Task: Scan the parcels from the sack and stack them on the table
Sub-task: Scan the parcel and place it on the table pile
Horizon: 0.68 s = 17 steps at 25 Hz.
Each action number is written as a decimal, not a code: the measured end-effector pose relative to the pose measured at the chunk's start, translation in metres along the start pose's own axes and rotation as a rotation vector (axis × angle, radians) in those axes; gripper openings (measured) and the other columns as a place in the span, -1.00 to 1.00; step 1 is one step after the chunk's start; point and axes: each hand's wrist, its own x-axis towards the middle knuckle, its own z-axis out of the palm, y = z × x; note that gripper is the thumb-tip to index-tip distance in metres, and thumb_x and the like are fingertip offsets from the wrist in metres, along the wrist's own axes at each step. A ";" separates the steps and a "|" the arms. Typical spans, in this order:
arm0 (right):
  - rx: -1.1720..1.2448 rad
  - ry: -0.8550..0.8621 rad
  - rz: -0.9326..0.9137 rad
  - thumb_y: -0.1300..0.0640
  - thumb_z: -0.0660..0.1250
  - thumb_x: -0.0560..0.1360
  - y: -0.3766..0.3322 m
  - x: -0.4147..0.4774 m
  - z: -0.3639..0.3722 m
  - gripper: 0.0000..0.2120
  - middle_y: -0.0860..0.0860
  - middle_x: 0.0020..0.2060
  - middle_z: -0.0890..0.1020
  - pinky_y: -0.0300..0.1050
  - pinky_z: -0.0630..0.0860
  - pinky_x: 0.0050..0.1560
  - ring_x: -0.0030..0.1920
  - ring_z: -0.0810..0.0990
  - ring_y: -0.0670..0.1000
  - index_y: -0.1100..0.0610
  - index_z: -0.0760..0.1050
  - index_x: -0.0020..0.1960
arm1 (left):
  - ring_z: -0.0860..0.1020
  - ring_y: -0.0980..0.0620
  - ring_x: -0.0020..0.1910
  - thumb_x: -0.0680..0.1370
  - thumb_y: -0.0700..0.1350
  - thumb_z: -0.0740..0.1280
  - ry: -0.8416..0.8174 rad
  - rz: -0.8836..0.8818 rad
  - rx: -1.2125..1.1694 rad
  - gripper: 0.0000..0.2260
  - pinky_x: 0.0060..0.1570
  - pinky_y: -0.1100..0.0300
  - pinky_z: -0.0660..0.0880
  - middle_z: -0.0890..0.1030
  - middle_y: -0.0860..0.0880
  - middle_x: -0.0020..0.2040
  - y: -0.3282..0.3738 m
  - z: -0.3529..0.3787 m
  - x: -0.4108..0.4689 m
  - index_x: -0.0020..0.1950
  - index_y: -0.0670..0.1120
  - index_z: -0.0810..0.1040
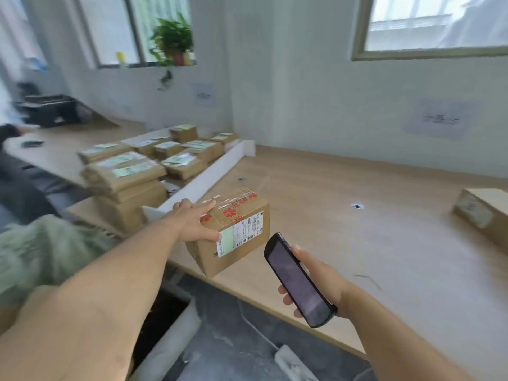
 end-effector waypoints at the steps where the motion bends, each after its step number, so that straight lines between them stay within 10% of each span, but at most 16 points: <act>1: -0.014 -0.056 0.007 -0.36 0.10 0.55 -0.007 0.012 0.026 -0.34 0.19 -0.13 0.66 -0.01 0.60 -0.27 -0.19 0.64 0.14 0.22 0.51 0.20 | 0.08 -0.13 0.47 0.25 0.37 0.39 0.017 -0.052 -0.018 -0.09 0.37 -0.11 0.22 0.17 -0.08 0.44 -0.035 -0.009 -0.010 0.49 0.38 -0.02; 9: -0.178 -0.477 0.060 -0.42 0.20 0.34 -0.045 0.082 0.216 -0.23 0.16 -0.21 0.62 -0.05 0.59 -0.35 -0.29 0.61 0.09 0.27 0.56 0.10 | 0.11 -0.16 0.46 0.25 0.40 0.39 0.142 -0.462 -0.032 -0.09 0.38 -0.10 0.22 0.21 -0.10 0.41 -0.243 -0.047 -0.123 0.50 0.36 0.01; 17: -0.457 -0.807 0.072 -0.51 0.39 0.04 -0.056 0.103 0.314 -0.11 0.19 -0.20 0.63 -0.01 0.57 -0.27 -0.28 0.60 0.13 0.29 0.67 -0.10 | 0.11 -0.19 0.47 0.25 0.36 0.39 0.170 -0.846 -0.106 -0.08 0.37 -0.05 0.22 0.09 -0.15 0.49 -0.293 -0.040 -0.250 0.51 0.35 -0.01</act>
